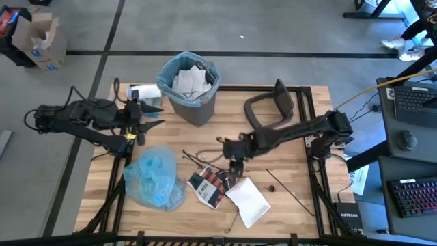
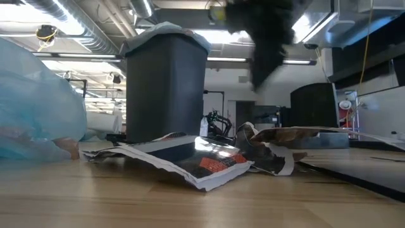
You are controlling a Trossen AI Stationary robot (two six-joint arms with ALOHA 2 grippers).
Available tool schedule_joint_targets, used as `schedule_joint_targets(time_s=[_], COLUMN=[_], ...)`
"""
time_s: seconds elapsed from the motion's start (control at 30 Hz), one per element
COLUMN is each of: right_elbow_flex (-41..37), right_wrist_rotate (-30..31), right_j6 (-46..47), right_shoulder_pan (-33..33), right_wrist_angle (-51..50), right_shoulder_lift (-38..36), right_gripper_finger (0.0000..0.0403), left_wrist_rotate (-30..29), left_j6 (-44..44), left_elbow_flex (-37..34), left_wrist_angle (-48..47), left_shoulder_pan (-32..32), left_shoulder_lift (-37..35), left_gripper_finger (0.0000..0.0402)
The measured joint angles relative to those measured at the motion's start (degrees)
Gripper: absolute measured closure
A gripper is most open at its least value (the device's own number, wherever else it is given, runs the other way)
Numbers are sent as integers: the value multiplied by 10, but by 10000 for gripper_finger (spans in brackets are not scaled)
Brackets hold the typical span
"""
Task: Pick and place trash into bin
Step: Put the white paper into the trash bin
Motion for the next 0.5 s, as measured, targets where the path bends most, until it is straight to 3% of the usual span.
schedule_joint_targets(time_s=[0.13,0.27,0.4,0.5], right_elbow_flex=[-68,-132,-233,-331], right_wrist_rotate=[-25,-21,-43,-46], right_j6=[71,136,233,309], right_shoulder_pan=[36,68,89,105], right_wrist_angle=[-40,-31,51,165], right_shoulder_lift=[-10,-65,-142,-209], right_gripper_finger=[168,168,168,168], left_wrist_rotate=[0,1,1,2], left_j6=[-2,-14,-41,-69], left_elbow_flex=[0,0,0,0], left_wrist_angle=[13,27,41,43], left_shoulder_pan=[0,0,0,0], left_shoulder_lift=[24,44,59,73], left_gripper_finger=[235,235,235,235])
